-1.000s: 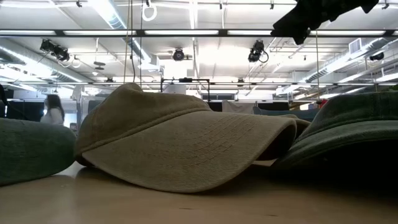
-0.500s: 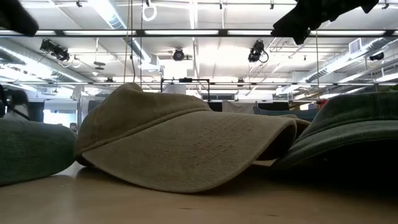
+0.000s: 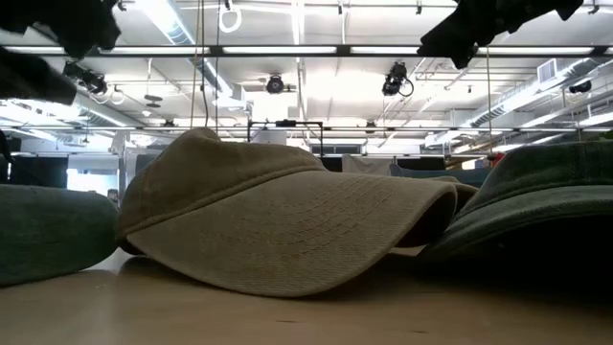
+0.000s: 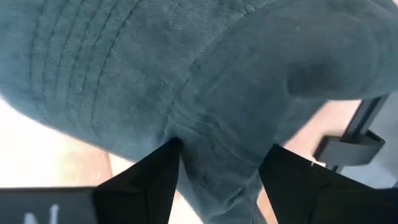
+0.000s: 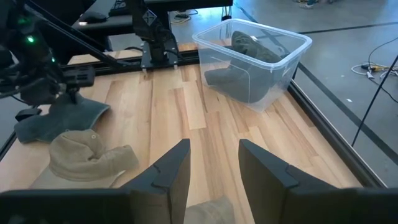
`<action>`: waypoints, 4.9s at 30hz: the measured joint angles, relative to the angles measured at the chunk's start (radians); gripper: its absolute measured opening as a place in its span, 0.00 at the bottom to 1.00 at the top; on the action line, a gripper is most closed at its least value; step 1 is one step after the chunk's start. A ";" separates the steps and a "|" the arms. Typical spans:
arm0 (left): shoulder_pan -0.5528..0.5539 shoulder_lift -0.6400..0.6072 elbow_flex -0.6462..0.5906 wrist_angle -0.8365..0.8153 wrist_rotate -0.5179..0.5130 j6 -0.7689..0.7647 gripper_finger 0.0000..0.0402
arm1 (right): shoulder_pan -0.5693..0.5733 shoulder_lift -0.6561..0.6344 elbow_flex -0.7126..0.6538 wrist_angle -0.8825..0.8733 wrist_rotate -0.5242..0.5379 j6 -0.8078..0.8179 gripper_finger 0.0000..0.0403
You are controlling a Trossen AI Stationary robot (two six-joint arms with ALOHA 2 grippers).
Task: Pick & Place hat
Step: Put the left gray cap into the transparent bin, then put the gray cap into the transparent bin
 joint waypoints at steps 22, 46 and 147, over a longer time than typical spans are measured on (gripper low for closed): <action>0.055 -0.336 0.219 -0.523 -0.264 -0.180 0.02 | 0.000 0.000 0.000 0.004 0.000 0.011 0.35; 1.060 -0.407 0.361 -0.437 -0.995 1.216 0.02 | 0.000 0.000 0.000 0.018 0.000 0.011 0.35; 0.505 -0.328 0.360 -0.168 -0.676 0.253 0.46 | 0.841 0.604 0.000 0.032 0.043 0.773 0.35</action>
